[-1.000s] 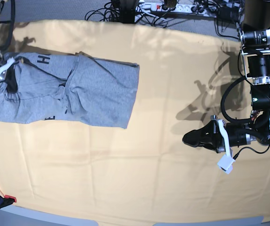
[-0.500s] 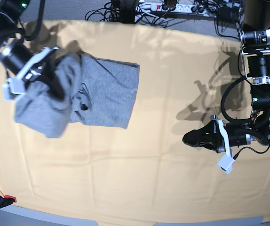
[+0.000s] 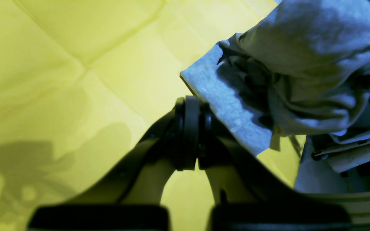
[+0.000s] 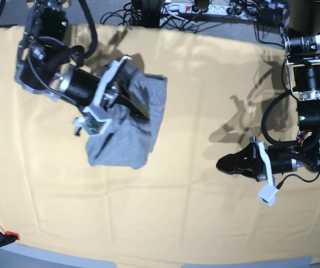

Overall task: Layout the t-shirt on the table in an organized manner, then fold the t-shirt properly
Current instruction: 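Fold the lettered end over the bundle toward the left gripper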

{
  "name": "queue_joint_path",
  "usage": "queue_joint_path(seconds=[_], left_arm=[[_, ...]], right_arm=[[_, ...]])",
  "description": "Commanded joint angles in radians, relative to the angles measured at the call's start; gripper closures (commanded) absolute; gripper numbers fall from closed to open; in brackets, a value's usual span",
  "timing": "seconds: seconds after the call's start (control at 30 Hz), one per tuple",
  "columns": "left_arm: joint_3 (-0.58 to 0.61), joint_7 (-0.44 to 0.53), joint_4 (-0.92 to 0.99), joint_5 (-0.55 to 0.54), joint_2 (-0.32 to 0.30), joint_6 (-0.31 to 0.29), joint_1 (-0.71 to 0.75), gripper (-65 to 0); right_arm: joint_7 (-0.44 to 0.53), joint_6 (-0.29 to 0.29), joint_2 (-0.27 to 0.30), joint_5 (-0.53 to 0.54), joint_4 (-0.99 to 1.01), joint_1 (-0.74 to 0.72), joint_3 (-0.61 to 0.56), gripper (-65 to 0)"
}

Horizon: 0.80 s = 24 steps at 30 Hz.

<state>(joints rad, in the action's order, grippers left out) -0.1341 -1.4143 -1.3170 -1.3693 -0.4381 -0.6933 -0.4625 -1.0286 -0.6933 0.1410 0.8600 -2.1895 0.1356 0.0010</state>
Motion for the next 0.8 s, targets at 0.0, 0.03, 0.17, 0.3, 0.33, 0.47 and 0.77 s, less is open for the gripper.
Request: queue_joint_path(seconds=[0.0, 0.03, 0.17, 0.3, 0.33, 0.47, 0.77], left_arm=[[-0.006, 0.018, -0.016, -0.028, -0.014, -0.005, -0.029, 0.0], [-0.006, 0.018, -0.016, -0.028, -0.014, -0.005, -0.028, 0.0], [-0.006, 0.018, -0.016, -0.028, -0.014, -0.005, -0.028, 0.0], [-0.006, 0.018, -0.016, -0.028, -0.014, -0.005, -0.029, 0.0], [-0.006, 0.018, -0.016, -0.028, -0.013, -0.005, -0.029, 0.0], [-0.006, 0.018, -0.016, -0.027, -0.014, -0.005, -0.029, 0.0], [-0.006, 0.018, -0.016, -0.114, -0.014, -0.005, -0.035, 0.0]], right_arm=[[0.053, -0.005, 0.003, 0.016, 0.011, -0.029, -0.026, 0.0], [0.061, -0.005, 0.003, 0.009, 0.04, -0.048, -0.056, -1.0], [0.036, -0.005, 0.005, -0.113, 0.108, -0.135, -0.156, -46.3], [-0.06, -0.005, 0.012, -0.152, 0.068, -0.21, -0.148, -51.1], [-0.083, -0.005, 0.015, -0.132, 0.039, -0.219, -0.131, -51.0], [-0.083, 0.011, 0.067, -0.014, -0.065, -0.194, -0.013, -51.0], [-0.083, 0.037, 0.095, 0.027, -0.079, -0.129, 0.192, -51.0]])
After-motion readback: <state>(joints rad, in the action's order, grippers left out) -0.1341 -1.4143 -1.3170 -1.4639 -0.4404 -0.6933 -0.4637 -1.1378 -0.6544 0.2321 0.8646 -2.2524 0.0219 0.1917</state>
